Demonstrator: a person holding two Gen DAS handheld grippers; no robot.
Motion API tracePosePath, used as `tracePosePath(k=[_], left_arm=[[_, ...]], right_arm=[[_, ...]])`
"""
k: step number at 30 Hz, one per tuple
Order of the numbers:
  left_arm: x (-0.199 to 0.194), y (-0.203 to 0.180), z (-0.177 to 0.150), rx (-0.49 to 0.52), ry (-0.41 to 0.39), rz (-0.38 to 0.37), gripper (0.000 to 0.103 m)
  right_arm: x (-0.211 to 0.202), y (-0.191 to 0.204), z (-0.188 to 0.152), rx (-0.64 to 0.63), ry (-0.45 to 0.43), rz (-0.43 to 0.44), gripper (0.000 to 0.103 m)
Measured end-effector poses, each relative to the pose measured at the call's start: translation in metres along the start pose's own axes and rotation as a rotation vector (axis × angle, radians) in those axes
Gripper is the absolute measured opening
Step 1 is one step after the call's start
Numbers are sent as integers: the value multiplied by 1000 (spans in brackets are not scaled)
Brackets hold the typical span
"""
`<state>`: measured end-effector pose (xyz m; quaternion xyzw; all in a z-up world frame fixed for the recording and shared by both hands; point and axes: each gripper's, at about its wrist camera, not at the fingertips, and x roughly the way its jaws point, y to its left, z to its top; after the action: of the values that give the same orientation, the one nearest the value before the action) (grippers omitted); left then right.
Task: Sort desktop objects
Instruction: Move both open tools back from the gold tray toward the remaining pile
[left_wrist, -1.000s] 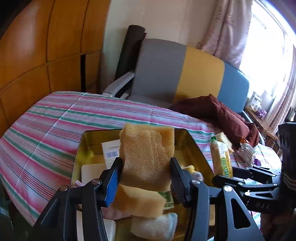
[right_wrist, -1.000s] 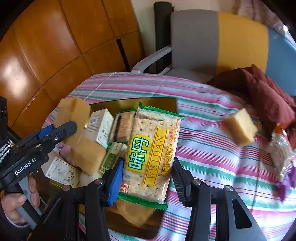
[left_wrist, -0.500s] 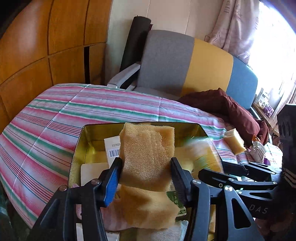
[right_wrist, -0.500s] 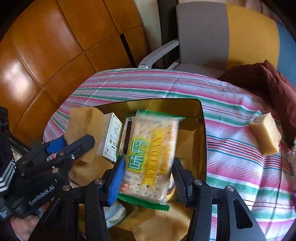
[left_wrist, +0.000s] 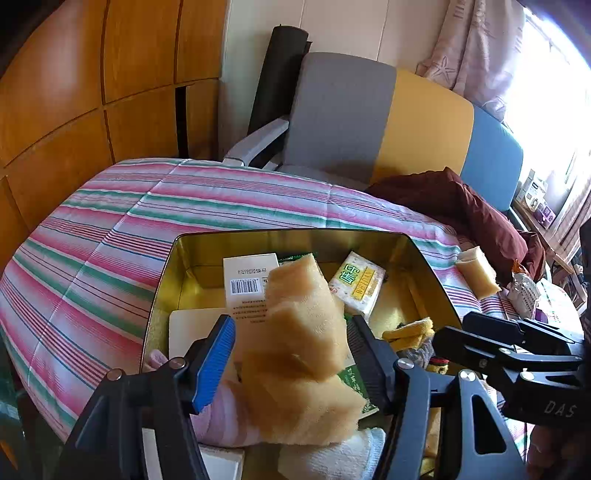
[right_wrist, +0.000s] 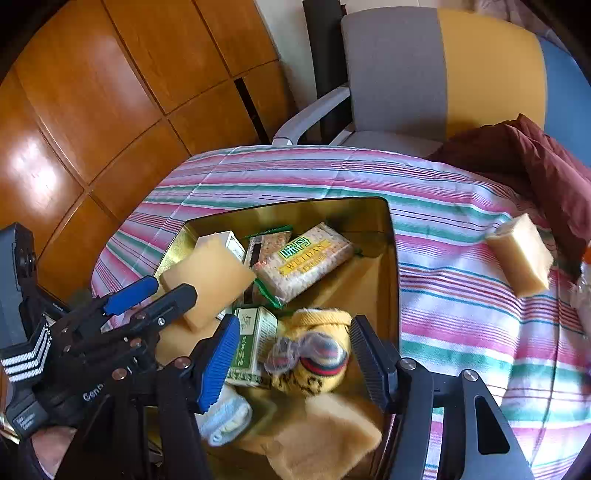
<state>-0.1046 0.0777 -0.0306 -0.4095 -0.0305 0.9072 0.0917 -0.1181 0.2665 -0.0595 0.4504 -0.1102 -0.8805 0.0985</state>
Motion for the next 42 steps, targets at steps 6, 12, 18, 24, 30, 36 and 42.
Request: tracePosePath(k=[6, 12, 18, 24, 30, 36, 42], left_arm=[[-21, -12, -1, 21, -37, -22, 64], [-34, -30, -5, 43, -48, -91, 63], [-38, -55, -12, 91, -36, -137, 63], [-37, -81, -17, 153, -19, -158, 63], [-38, -105, -19, 205, -10, -184, 63], [-34, -127, -14, 221, 3, -217, 63], [-26, -150, -11, 252, 26, -249, 63]], right_arm=[[-19, -15, -10, 22, -16, -28, 65], [-40, -49, -23, 89, -22, -78, 66], [-58, -87, -34, 151, -16, -139, 69], [-80, -124, -38, 192, -12, -211, 72], [-97, -165, -38, 267, -18, -260, 76], [-111, -206, -36, 355, -48, -300, 81], [-128, -252, -42, 501, -119, -317, 81]])
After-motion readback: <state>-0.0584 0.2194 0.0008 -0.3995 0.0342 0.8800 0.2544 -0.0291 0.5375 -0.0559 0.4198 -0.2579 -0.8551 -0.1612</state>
